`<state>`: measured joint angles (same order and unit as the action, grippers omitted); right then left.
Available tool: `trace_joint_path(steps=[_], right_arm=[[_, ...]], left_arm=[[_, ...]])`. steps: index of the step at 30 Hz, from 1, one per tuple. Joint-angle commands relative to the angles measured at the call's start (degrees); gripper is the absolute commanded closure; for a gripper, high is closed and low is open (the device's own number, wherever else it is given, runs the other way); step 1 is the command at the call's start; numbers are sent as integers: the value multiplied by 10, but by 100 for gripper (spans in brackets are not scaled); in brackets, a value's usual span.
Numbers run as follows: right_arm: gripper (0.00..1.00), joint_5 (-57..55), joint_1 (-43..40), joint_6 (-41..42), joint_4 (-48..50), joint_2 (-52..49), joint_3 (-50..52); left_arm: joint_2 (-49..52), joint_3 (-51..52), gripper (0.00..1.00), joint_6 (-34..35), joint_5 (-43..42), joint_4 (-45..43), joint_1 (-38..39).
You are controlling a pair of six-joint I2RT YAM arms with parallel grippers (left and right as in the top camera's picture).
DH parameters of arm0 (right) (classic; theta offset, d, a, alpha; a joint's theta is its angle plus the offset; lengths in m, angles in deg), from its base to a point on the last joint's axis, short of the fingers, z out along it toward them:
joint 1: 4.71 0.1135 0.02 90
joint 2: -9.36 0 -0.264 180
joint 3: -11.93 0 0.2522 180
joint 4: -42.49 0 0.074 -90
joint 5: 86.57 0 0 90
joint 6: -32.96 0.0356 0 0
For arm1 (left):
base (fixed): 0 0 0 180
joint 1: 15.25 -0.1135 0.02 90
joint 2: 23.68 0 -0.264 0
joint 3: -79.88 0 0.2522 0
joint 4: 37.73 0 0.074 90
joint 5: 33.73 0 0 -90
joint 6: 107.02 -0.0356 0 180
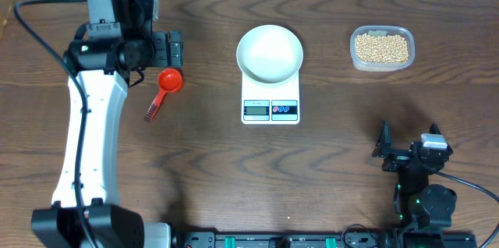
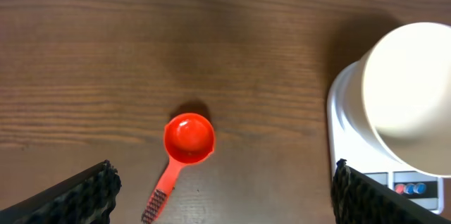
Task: Scoop item into bowl and weigh 50g on scale
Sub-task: 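Reach the left gripper down to the red scoop's cup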
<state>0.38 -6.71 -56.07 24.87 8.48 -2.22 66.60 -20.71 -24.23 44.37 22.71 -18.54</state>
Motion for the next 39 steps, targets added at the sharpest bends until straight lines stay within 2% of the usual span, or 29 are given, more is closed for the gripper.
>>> trace_joint_path(steps=[1,5,8,14,18,22,34,39], right_arm=[[1,-5,2,-4,-2,2,1],[1,-5,2,-4,-2,2,1],[1,-5,2,-4,-2,2,1],[1,-5,2,-4,-2,2,1],[1,-5,2,-4,-2,2,1],[1,-5,2,-4,-2,2,1],[1,-5,2,-4,-2,2,1],[1,-5,2,-4,-2,2,1]], left_arm=[[25,-9,2,-39,14,-14,-6],[76,-8,2,-83,14,-22,-14],[110,-8,0,-89,14,-22,-31],[162,-8,4,-121,3,-22,-76],[192,-8,14,-140,3,-32,-88],[233,-8,32,-140,3,-57,-86],[299,-8,42,-140,3,-82,-86],[300,-8,57,-140,-3,-86,-86]])
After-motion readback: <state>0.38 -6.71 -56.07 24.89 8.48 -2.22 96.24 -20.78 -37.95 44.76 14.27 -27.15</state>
